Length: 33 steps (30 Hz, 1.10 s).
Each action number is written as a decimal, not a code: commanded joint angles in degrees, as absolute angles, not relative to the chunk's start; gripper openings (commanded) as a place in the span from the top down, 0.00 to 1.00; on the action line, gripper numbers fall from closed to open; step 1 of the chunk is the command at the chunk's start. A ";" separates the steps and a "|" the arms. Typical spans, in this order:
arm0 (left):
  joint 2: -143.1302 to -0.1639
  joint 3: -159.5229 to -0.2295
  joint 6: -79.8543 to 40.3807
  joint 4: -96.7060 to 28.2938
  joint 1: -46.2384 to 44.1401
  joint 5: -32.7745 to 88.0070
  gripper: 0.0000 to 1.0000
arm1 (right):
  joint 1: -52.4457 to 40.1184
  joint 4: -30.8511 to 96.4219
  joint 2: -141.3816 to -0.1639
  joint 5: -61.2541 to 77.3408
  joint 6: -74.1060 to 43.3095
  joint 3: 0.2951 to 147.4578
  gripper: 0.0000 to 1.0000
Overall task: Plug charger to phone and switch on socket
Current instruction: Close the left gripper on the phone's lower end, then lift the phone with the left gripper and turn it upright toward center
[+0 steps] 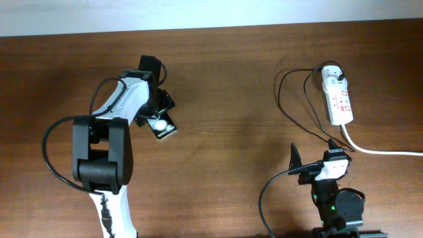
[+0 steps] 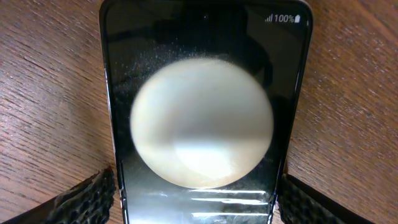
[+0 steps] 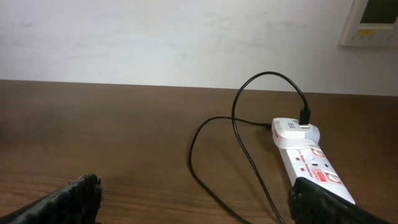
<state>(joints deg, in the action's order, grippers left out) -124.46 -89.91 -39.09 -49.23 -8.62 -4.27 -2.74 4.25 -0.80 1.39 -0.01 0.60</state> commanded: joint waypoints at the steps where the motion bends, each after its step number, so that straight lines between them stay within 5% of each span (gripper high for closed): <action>1: -130.08 -88.09 -39.88 -49.34 -9.02 -0.80 0.16 | -3.05 4.54 -0.32 1.32 -0.27 0.32 0.01; 11: -130.06 -88.23 -39.07 -52.34 -8.99 -0.21 0.21 | -3.05 4.54 -0.32 1.32 -0.27 0.32 0.01; 18: -130.06 -92.62 -37.23 -55.48 -8.95 1.78 0.36 | -3.05 4.54 -0.32 1.32 -0.27 0.32 0.01; 33: -123.55 -110.15 -31.16 -72.75 -8.95 0.16 0.36 | -3.05 4.54 -0.32 1.32 -0.27 0.32 0.01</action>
